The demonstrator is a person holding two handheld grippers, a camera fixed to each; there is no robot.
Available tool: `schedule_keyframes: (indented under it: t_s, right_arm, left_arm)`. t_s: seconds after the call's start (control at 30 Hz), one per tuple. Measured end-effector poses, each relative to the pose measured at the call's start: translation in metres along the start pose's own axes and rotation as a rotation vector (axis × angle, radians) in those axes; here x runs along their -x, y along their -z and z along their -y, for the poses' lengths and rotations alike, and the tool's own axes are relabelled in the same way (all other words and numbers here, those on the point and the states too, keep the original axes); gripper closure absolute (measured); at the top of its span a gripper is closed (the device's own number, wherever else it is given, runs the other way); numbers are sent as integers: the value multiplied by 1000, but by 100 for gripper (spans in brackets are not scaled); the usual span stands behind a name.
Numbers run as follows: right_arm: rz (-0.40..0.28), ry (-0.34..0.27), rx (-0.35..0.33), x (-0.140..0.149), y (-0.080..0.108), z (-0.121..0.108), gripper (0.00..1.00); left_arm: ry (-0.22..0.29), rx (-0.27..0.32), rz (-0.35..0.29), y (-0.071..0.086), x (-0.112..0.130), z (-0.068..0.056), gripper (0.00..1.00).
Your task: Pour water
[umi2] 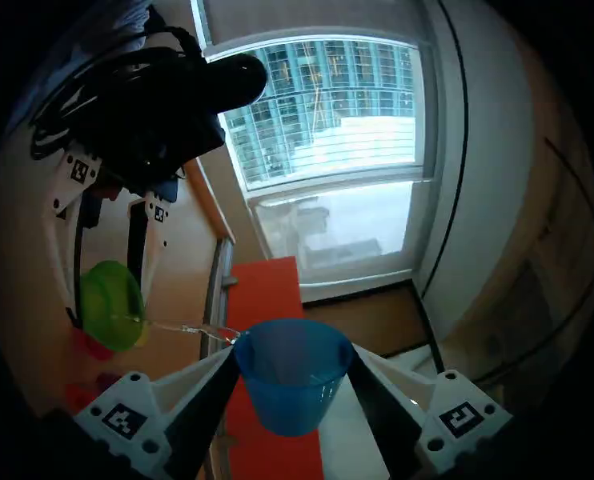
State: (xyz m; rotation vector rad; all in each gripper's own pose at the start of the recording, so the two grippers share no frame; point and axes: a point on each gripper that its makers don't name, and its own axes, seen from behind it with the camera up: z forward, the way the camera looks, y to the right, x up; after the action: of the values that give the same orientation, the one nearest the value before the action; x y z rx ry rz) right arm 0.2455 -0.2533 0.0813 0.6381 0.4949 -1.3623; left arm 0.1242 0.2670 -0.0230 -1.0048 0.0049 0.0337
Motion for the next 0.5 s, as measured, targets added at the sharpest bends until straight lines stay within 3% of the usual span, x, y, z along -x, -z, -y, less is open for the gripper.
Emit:
schedule_keyframes:
  t_s: [0.5]
  right_arm:
    - [-2,68,9,-4,-2,-8,9]
  left_arm:
    - [-1,-3,-7,1,-2,0,12]
